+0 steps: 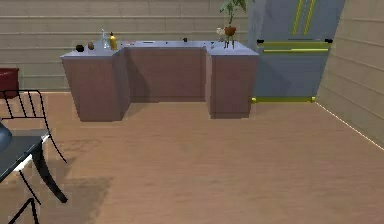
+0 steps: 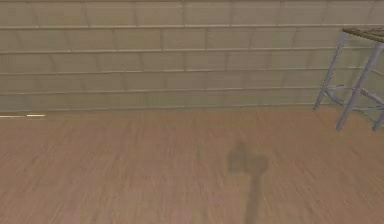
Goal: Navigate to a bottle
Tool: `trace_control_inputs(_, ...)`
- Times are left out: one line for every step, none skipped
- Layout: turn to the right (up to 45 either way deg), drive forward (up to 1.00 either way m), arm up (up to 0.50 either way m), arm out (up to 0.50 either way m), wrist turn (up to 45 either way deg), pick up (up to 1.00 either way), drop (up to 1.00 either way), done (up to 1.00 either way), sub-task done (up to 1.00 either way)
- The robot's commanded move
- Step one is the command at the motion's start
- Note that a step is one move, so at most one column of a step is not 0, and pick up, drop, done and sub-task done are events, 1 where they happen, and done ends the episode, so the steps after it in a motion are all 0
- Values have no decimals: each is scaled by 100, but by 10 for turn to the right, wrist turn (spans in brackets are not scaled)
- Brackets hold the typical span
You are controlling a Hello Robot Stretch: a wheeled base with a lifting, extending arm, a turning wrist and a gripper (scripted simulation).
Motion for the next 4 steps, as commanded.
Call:
trace_control_inputs(0,80,0,0,0,0,0,0,0)
trace_control_inputs(-180,0,0,0,0,0,0,0,0)
trace_control_inputs(0,100,0,0,0,0,0,0,0)
trace_control_inputs(0,60,0,0,0,0,0,0,0)
